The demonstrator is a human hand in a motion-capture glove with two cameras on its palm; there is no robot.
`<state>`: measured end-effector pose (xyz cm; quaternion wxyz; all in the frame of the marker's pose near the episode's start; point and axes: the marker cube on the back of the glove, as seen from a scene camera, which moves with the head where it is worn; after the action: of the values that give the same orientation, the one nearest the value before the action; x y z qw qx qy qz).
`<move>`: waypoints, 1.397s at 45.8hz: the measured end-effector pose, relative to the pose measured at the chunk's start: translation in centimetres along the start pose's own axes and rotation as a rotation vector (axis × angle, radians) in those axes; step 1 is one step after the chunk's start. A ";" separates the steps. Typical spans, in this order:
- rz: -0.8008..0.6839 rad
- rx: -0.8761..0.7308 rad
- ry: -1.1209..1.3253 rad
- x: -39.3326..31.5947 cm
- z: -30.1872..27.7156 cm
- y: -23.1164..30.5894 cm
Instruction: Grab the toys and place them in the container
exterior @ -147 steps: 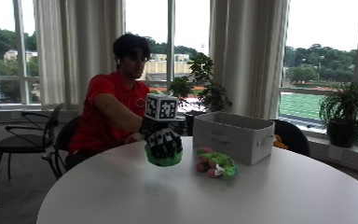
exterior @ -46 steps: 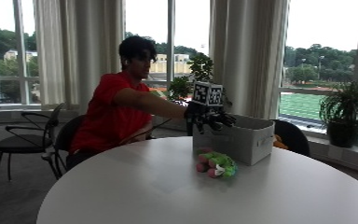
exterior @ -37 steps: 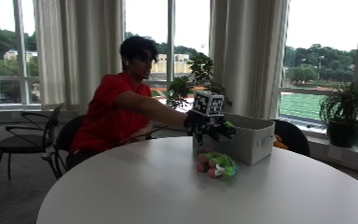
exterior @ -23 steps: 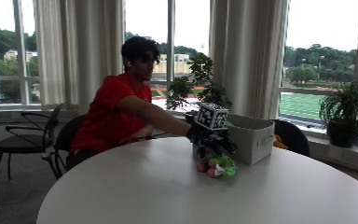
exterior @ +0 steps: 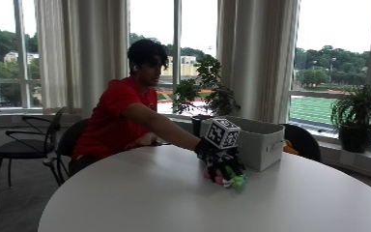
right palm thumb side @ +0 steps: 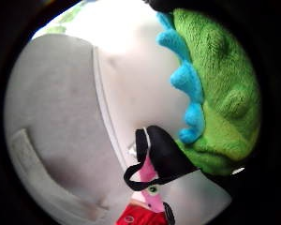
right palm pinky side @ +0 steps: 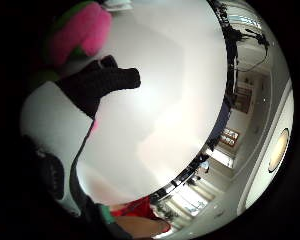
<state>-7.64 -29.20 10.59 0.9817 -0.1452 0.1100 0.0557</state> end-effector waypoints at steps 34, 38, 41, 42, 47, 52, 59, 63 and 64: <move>0.002 0.287 -0.053 2.6 -4.0 2.9; -0.006 0.328 -0.033 2.7 -6.6 3.9; -0.002 0.368 -0.027 2.2 -9.1 5.2; -0.002 0.380 -0.032 2.2 -9.9 5.5; -0.031 0.426 -0.080 2.5 -14.9 6.7; -0.073 0.461 -0.111 0.7 -19.4 8.8; -0.135 0.537 -0.120 -3.5 -24.0 11.3; -0.189 0.563 -0.119 -7.4 -26.3 13.2; -0.200 0.564 -0.124 -8.5 -26.7 13.7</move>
<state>-23.10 -24.77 -16.07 0.9887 0.1267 0.0459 -0.0654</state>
